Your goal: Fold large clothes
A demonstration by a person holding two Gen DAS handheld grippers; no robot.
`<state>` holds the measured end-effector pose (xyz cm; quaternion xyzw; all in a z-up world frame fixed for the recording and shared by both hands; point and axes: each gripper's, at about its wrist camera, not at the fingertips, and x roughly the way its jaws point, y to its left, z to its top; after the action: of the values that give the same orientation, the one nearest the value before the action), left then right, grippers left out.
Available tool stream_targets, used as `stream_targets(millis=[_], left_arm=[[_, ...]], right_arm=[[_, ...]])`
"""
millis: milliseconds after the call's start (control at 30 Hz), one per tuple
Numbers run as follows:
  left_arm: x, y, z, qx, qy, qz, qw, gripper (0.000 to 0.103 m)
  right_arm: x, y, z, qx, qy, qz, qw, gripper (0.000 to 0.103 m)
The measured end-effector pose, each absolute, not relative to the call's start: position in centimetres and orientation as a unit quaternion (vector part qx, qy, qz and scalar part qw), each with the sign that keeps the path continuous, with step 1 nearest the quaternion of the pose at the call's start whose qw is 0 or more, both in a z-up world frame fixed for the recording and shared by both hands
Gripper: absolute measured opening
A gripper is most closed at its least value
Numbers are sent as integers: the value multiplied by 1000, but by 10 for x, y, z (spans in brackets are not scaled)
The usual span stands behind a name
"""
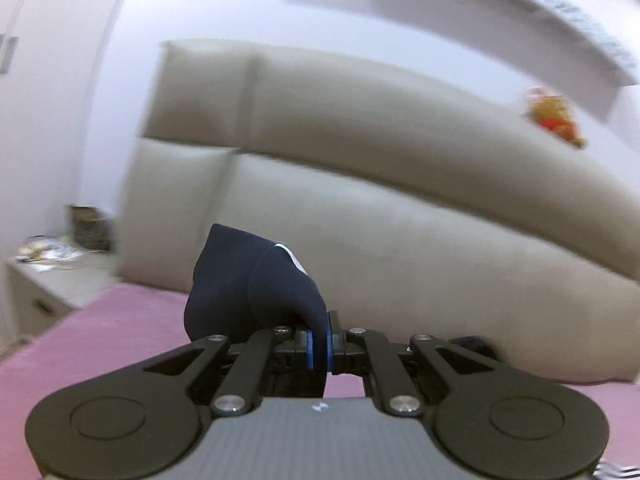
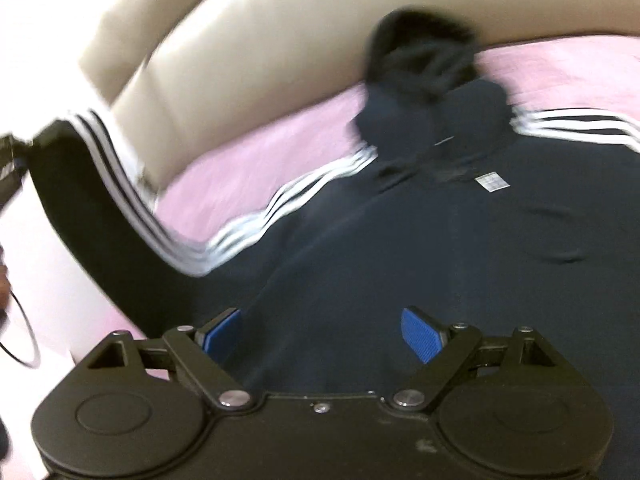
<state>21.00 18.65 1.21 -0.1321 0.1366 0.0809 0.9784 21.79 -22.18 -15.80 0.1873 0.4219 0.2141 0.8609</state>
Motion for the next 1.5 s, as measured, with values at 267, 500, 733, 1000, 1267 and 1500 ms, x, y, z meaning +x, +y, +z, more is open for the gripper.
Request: stream_targets(millis=[267,500,733,1000,1267,1500], left_arm=[[247,56,17,-144,86,-65,984,7],[278,-33,-30,-137,119,-141,973,7],[283,-111,-113,-86,196,-187,959,7],[303,-150,-178,-69,288,-251,922,15],[291,-169,-193,-40,283,-328,900,58],[286,-146,-192,-119,355,-374,849,67]], right_arm=[[204,-331,-159,291,386,156,861,102],[200,-388,-182,380,364,127,841,102],[191,-435,-200,440,336,90,828,102],[199,-453,-214,482,320,69,812,102],[187,-471,-210,495,297,40,815,102],[214,-465,-212,454,320,44,830,102]])
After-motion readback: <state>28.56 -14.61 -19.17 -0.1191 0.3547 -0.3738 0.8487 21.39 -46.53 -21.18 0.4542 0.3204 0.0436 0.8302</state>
